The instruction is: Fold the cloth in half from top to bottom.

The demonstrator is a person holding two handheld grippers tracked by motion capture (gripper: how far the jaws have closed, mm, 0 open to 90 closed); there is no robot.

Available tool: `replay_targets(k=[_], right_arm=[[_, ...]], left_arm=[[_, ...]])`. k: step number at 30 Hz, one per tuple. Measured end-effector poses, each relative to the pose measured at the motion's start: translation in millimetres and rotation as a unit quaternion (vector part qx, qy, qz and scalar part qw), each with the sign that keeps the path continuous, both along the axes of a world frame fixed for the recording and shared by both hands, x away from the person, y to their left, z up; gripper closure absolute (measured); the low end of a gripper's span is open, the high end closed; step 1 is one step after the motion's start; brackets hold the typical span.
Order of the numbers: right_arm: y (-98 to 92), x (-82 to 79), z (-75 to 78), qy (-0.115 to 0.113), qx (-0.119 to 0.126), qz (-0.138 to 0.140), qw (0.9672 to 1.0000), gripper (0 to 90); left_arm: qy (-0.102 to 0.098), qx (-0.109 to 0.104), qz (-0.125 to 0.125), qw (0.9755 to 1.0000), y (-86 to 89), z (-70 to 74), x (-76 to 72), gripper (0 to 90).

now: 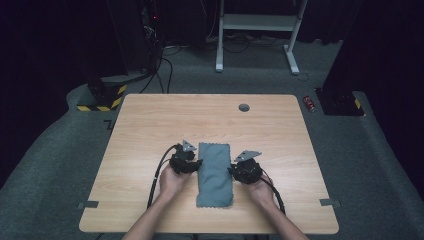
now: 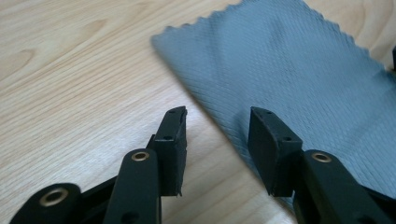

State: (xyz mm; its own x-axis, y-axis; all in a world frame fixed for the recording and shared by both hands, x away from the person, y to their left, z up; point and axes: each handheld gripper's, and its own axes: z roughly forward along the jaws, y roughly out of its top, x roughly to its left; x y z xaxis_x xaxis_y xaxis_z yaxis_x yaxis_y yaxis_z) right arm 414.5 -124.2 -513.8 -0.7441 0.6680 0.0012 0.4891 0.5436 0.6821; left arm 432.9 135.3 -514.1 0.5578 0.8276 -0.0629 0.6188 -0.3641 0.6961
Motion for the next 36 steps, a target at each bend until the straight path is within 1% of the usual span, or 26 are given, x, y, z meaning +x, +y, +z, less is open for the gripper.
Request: replay_targets(k=[1,2,3,4,5,6,8,10,11,12,13,14,15,16,17,18,19,20,21,23,25,27,29,31,34,36], right_arm=[[0.1,0.6,1.5,-0.003,-0.004,-0.002,1.0000,76.2],[-0.4,1.6,3.2,-0.003,-0.001,-0.004,1.0000,75.6],[-1.1,3.3,4.7,-0.002,0.004,-0.006,1.0000,74.1],[-1.5,5.3,6.1,0.001,0.010,-0.009,0.9999,72.7],[-2.0,8.0,7.0,0.003,0.013,-0.012,0.9998,71.7],[-2.2,10.9,7.7,0.007,0.016,-0.018,0.9997,71.1],[-2.5,16.6,8.8,0.011,0.022,-0.029,0.9993,71.0],[-2.7,21.2,10.4,0.014,0.030,-0.037,0.9987,70.4],[-2.8,22.9,10.9,0.012,0.032,-0.039,0.9987,70.1],[-2.7,24.5,11.7,0.013,0.037,-0.044,0.9982,69.8],[-2.8,26.9,12.5,0.015,0.041,-0.046,0.9980,69.7],[-2.2,29.6,13.4,0.017,0.044,-0.051,0.9976,69.5],[-1.3,31.4,14.4,0.017,0.048,-0.055,0.9971,69.6],[-0.4,33.5,15.7,0.020,0.051,-0.058,0.9968,69.6],[1.0,35.0,17.0,0.021,0.051,-0.061,0.9966,70.1],[2.3,36.7,18.2,0.019,0.050,-0.062,0.9966,70.4],[3.7,38.4,19.3,0.020,0.050,-0.065,0.9964,70.6],[4.3,40.5,20.2,0.018,0.051,-0.066,0.9964,71.2],[4.1,42.0,20.5,0.014,0.055,-0.071,0.9959,71.6],[2.8,46.4,19.5,0.023,0.062,-0.079,0.9947,72.3],[2.0,49.7,18.6,0.024,0.057,-0.083,0.9947,73.6],[2.3,51.8,19.7,0.018,0.050,-0.083,0.9951,74.0],[3.3,54.1,21.8,0.015,0.045,-0.084,0.9953,74.1],[4.1,56.7,23.0,0.009,0.044,-0.090,0.9949,74.2],[5.0,63.9,21.3,0.018,0.041,-0.098,0.9942,73.9],[6.1,68.2,21.8,0.023,0.043,-0.104,0.9934,73.0]], left_arm=[[0.002,-0.008,0.006,0.9999,1.5,0.1,0.9,57.1],[0.003,-0.014,0.008,0.9999,2.9,0.2,2.3,57.0],[0.001,-0.014,0.012,0.9998,3.7,0.3,3.5,56.8],[0.012,-0.006,0.008,0.9999,3.2,1.0,6.5,56.4],[0.017,0.002,0.005,0.9998,1.9,1.9,9.7,55.3],[0.012,0.007,0.004,0.9999,1.6,3.5,12.0,54.8],[0.012,0.005,0.006,0.9999,0.5,8.0,17.1,54.6],[0.001,-0.007,0.015,0.9999,0.8,11.4,20.6,54.2],[0.011,-0.004,0.016,0.9998,0.8,13.1,24.1,53.9],[0.013,0.001,0.016,0.9998,0.6,14.0,27.9,52.9],[0.008,0.003,0.018,0.9998,0.6,14.2,30.7,52.8],[0.004,-0.004,0.026,0.9997,1.1,13.7,32.8,53.3],[0.016,-0.009,0.030,0.9994,1.5,12.8,36.2,54.1],[0.032,-0.005,0.031,0.9990,0.6,11.7,40.7,54.6],[0.032,0.002,0.033,0.9990,-0.5,11.1,43.4,54.5],[0.028,0.002,0.034,0.9990,-1.3,11.3,45.2,54.6],[0.024,-0.006,0.039,0.9990,-0.9,11.8,46.5,54.8],[0.026,-0.008,0.041,0.9988,-0.4,12.4,48.7,54.8],[0.031,-0.004,0.042,0.9986,-0.9,12.5,51.3,54.5],[0.031,0.001,0.047,0.9984,-1.5,13.2,54.6,53.5],[0.026,0.001,0.049,0.9984,-1.9,14.3,57.5,52.7],[0.021,-0.001,0.055,0.9983,-2.9,12.3,59.2,51.8],[0.028,-0.004,0.058,0.9979,-3.1,9.0,61.2,50.5],[0.029,-0.003,0.062,0.9976,-3.2,5.5,63.2,50.0],[0.030,-0.010,0.066,0.9973,-4.1,3.2,64.5,50.1],[0.028,-0.011,0.064,0.9975,-5.8,2.9,64.3,50.4]])
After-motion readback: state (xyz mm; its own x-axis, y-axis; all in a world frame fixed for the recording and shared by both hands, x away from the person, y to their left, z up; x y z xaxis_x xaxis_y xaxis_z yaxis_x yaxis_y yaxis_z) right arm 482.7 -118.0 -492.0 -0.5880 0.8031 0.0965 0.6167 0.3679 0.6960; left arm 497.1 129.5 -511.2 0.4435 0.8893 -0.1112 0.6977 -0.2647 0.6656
